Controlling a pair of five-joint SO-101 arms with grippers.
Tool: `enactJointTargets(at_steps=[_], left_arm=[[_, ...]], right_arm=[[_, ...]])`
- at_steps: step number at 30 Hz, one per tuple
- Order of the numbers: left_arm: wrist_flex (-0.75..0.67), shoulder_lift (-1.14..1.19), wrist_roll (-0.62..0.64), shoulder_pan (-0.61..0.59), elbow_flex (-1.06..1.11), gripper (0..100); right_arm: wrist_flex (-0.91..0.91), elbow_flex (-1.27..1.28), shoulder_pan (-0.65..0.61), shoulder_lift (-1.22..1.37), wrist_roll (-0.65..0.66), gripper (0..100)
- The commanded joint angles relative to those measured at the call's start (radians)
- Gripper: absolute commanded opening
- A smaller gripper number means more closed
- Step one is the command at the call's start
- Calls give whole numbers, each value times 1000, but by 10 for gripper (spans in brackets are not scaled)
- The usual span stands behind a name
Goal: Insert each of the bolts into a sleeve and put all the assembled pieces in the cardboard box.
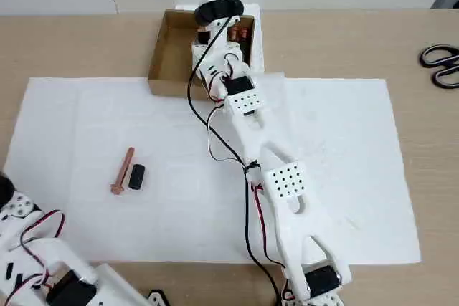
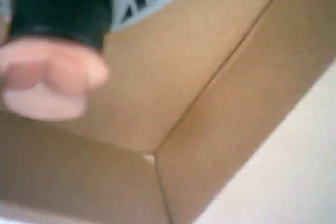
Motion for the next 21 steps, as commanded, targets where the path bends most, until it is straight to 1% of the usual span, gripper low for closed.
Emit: enactJointTargets(at_steps=[1,3,5,10,14,16,21], left_arm=[[-2,-12,-5,0,-2,6],[-2,-12,-5,0,-2,6],[-2,-12,-5,0,-2,6],[0,-12,-5,0,-2,6],[0,-12,-5,-3,-2,6],[0,-12,-5,-2,-2,6],[2,-12,-8,-5,-2,6]], right_arm=[[53,-80,-2,-18,-8,91],[77,-80,-4,-18,-8,162],[90,-80,-4,-18,-8,201],[101,-83,-4,-18,-8,202],[137,-150,-5,-19,-8,202],[229,-230,-15,-19,-8,202],[584,-539,-53,-19,-5,203]])
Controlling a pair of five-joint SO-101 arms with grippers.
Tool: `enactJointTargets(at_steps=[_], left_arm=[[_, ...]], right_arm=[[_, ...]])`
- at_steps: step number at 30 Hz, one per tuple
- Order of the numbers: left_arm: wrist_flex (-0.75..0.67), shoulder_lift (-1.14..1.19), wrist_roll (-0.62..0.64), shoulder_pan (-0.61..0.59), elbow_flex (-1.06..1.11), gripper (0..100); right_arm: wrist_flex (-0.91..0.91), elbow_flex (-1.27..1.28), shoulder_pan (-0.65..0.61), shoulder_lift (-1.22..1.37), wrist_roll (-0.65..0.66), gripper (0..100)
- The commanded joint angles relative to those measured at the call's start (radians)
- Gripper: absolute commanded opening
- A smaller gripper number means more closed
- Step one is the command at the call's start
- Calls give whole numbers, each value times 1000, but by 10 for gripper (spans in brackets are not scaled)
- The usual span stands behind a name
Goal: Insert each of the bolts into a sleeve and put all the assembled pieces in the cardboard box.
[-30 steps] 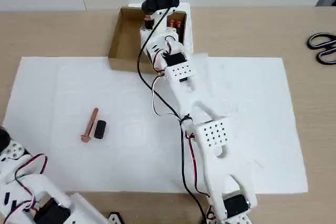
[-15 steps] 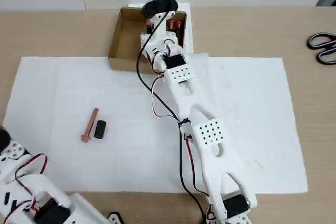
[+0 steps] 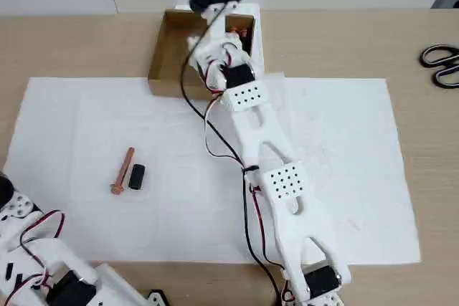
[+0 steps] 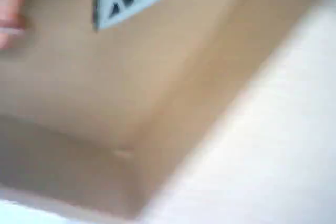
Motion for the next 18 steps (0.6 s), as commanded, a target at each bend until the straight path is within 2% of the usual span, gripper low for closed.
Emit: enactJointTargets(at_steps=[1,4,11,18], left_arm=[[2,-12,-8,-3,-2,6],[48,-12,-6,3,-2,6],[301,-12,-6,63,-8,6],[327,-12,-6,141,-8,6]], right_arm=[[228,-195,-25,-24,-2,203],[363,-195,-45,-93,18,203],[588,-192,-113,-205,20,203],[803,-189,-237,-341,17,203]])
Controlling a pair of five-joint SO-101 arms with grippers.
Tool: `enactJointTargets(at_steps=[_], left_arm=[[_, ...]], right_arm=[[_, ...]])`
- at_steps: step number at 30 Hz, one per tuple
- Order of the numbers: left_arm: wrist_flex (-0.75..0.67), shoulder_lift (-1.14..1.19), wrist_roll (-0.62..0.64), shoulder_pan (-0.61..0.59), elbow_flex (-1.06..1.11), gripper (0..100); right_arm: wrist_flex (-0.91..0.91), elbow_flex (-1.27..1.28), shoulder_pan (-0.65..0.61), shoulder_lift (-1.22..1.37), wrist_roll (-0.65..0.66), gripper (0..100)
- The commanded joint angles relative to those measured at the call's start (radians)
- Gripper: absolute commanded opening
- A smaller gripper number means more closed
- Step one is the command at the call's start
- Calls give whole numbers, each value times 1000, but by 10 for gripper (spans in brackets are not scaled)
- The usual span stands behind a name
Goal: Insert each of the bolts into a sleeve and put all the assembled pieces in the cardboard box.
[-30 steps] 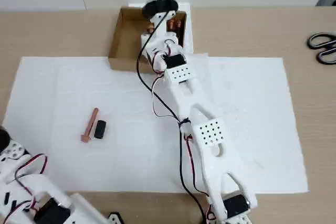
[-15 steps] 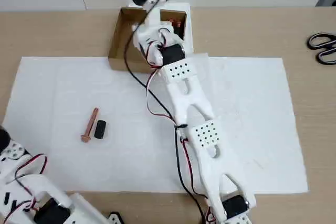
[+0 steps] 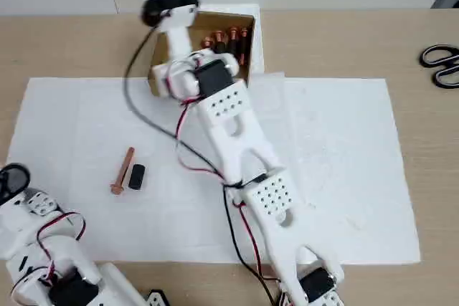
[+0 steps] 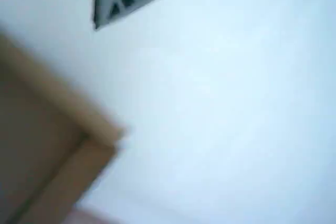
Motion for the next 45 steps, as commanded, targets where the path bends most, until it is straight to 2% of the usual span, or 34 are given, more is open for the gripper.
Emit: enactJointTargets(at_steps=[1,6,16,21,26,34,45], left_arm=[[2,-12,-6,29,-8,6],[2,-12,-6,23,-8,6],[9,-12,-6,17,-8,6],[3,-12,-6,-120,-7,6],[3,-12,-6,-230,-4,6],[5,-12,-6,-278,-4,6],[8,-12,-6,-305,-4,6]], right_arm=[[59,-46,-45,-105,2,203],[65,-37,-71,-104,-235,203],[70,137,-130,-114,-459,203],[74,192,-166,-114,-491,203],[79,282,-268,-116,-571,203],[79,330,-371,-116,-609,203],[79,482,-321,-114,-612,203]])
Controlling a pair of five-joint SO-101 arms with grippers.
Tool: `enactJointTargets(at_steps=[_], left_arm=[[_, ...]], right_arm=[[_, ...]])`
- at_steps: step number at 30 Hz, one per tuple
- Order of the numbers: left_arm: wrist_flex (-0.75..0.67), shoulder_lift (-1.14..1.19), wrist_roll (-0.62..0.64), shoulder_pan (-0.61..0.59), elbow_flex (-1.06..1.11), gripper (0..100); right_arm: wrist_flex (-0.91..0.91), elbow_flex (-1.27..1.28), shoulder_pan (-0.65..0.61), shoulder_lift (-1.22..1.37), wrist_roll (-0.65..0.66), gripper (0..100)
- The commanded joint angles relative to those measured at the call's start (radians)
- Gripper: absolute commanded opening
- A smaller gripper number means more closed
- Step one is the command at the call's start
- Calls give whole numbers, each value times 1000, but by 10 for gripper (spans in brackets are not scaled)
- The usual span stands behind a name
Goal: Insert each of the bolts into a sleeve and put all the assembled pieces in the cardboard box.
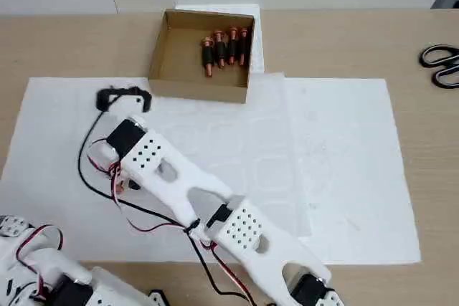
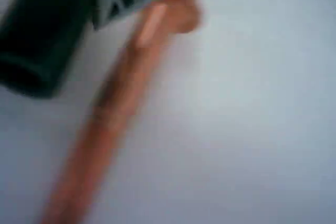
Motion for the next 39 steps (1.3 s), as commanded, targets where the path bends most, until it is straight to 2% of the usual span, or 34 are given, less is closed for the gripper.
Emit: enactJointTargets(at_steps=[1,4,31,33,37,39], left_arm=[[2,-12,-2,-6,-4,6],[2,-12,-2,-5,-4,6],[2,-12,-2,-5,-4,6],[2,-12,-2,-5,-4,6],[2,-12,-2,-5,-4,6],[2,-12,-2,-5,-4,6]], right_arm=[[7,14,21,-79,-14,203],[5,14,21,-79,-66,203],[-36,17,-10,4,-71,196],[-36,17,-10,10,-71,158],[-56,17,-10,10,-66,0],[-58,17,-10,10,-64,20]])
